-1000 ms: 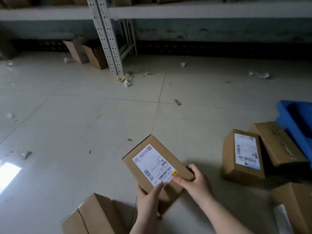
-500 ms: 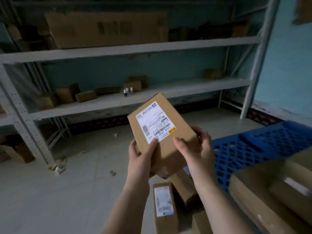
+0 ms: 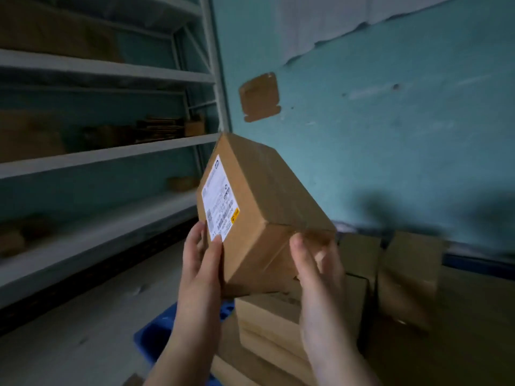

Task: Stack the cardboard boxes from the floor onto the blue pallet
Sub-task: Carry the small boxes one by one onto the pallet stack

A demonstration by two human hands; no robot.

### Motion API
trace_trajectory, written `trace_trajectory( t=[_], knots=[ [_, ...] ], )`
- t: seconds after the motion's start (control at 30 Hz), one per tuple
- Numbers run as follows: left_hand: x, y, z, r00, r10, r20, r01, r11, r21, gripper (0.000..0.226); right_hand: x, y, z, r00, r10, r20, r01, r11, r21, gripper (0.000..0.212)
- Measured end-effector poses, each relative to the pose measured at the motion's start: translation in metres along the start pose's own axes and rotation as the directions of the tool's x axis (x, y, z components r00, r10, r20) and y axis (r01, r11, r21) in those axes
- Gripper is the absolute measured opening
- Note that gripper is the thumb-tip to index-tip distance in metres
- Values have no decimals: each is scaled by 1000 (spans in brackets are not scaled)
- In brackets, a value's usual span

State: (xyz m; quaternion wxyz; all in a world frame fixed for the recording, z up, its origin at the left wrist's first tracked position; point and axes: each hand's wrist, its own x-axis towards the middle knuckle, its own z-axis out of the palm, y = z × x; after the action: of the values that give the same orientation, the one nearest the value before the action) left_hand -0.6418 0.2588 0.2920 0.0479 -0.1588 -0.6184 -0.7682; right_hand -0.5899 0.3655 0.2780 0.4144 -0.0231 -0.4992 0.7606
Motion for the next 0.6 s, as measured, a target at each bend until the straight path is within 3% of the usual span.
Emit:
trace_trajectory(
  t=[0.1,0.2,0.33,0.43,0.6],
  knots=[
    [-10,-7,55,993,16,116,-32,990,136,34,10,-21,-44,987,27,-160,-37,998,-55,87],
    [-24,-17,104,969,-90,229,39,975,219,38,13,-38,-84,957,-63,-284,11,983,-181,65],
    [-39,-34,155,899,-279,338,237,958,163,41,7,-43,-128,911,-133,-390,2,948,-317,76],
    [-53,-54,165,852,-318,415,254,946,204,40,1,-37,-151,880,-156,-448,-33,922,-387,63],
    [-76,-106,154,895,-370,251,309,917,250,39,-20,2,-188,827,-127,-548,-175,868,-465,68]
  ],
)
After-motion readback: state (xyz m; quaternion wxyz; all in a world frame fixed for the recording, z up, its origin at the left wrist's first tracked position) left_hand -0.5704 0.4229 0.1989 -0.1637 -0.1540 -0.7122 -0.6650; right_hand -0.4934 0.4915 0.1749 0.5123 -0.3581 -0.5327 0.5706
